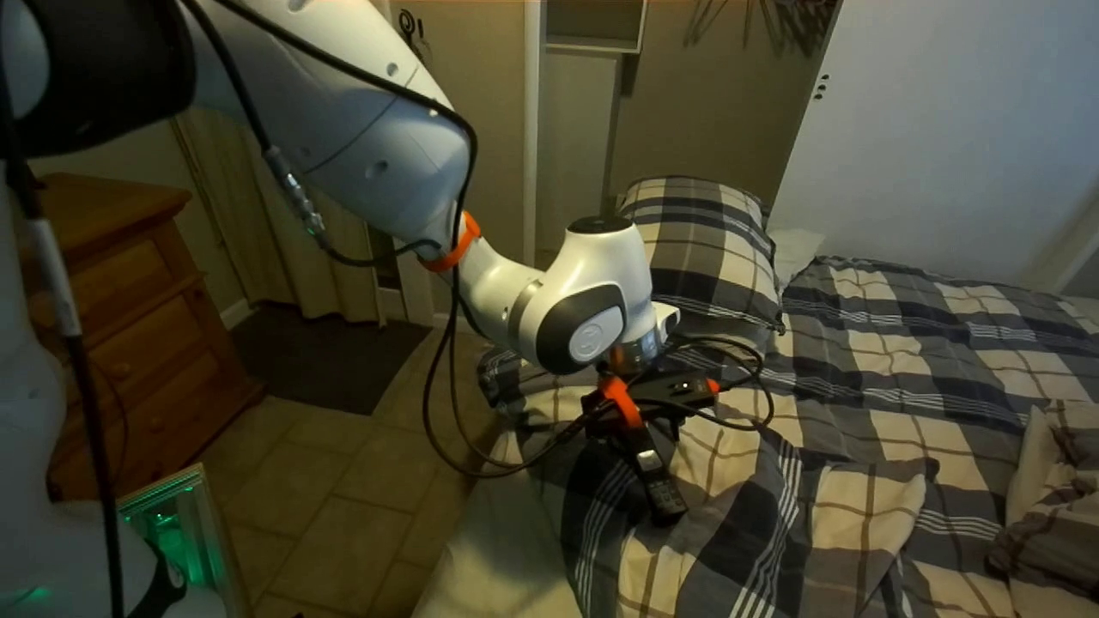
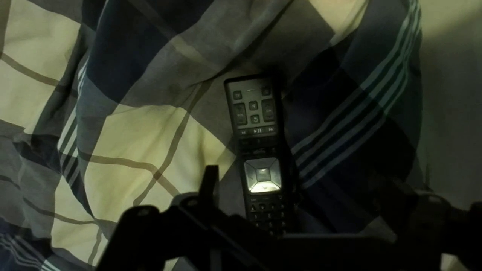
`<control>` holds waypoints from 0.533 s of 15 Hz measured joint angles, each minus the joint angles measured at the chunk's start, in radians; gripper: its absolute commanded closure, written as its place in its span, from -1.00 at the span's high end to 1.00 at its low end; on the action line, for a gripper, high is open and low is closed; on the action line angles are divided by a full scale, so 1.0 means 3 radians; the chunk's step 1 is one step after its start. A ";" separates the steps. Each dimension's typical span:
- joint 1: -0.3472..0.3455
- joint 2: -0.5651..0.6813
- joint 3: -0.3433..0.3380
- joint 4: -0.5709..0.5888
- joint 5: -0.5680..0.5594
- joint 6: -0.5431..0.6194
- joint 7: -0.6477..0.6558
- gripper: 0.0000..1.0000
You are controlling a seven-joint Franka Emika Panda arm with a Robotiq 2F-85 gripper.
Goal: Move the remote forward, then put the blanket on the remote
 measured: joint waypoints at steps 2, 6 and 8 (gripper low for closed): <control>-0.0029 0.0133 0.0022 0.0090 0.0007 0.0092 -0.0035 1.00; -0.0103 0.0365 0.0129 0.0286 0.0040 0.0145 -0.0084 1.00; -0.0152 0.0452 0.0218 0.0357 0.0074 0.0145 -0.0102 1.00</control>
